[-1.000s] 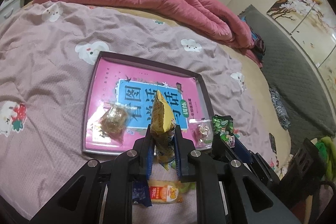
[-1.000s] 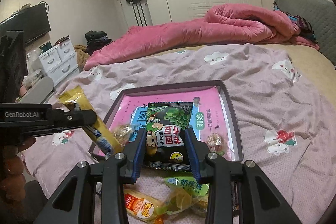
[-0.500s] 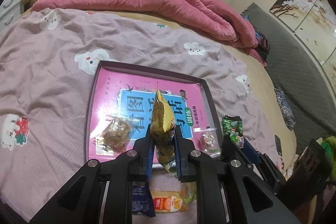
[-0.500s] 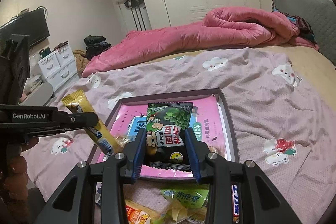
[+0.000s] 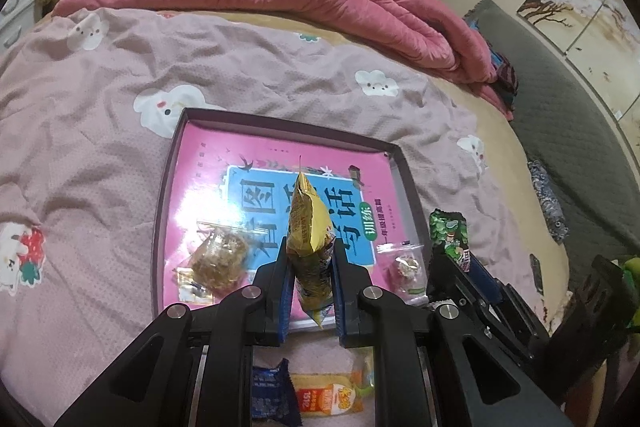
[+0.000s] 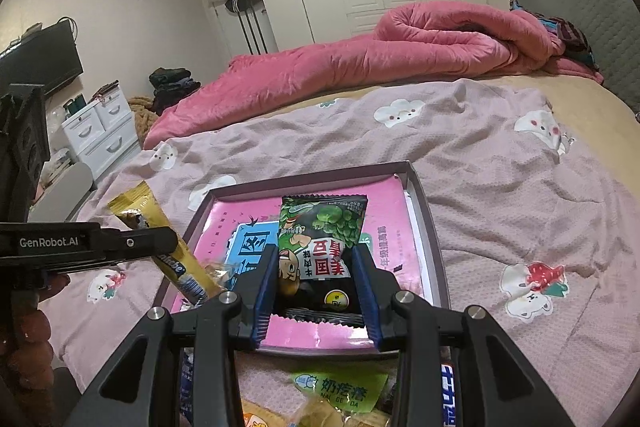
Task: Organize snacks
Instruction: 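Lift and carry the green bag and yellow stick toward the tray with both tools, then lower the yellow snack stick into the tray with the left tool while the right tool lowers the green bag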
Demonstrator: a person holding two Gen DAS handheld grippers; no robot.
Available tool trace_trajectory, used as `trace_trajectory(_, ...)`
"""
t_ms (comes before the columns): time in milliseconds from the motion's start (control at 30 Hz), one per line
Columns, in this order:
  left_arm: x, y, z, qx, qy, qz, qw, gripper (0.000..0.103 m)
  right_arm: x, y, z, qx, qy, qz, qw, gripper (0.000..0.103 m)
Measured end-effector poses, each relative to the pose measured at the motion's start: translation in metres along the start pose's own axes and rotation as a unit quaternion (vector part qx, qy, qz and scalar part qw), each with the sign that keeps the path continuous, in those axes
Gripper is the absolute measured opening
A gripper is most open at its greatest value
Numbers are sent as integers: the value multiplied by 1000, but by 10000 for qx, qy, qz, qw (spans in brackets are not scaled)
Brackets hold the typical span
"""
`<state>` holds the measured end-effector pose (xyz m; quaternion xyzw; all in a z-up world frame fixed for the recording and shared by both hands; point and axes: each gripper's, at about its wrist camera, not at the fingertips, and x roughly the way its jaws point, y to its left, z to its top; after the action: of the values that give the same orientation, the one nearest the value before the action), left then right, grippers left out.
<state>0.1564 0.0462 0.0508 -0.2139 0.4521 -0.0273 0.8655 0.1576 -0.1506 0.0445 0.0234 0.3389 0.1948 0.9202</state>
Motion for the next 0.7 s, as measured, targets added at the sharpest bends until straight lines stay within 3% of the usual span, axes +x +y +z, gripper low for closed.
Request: trace_trajectory(700,30,12,-14,-42,175,156,9997,17,21,-9,-12,-44,201,-20,9998,38)
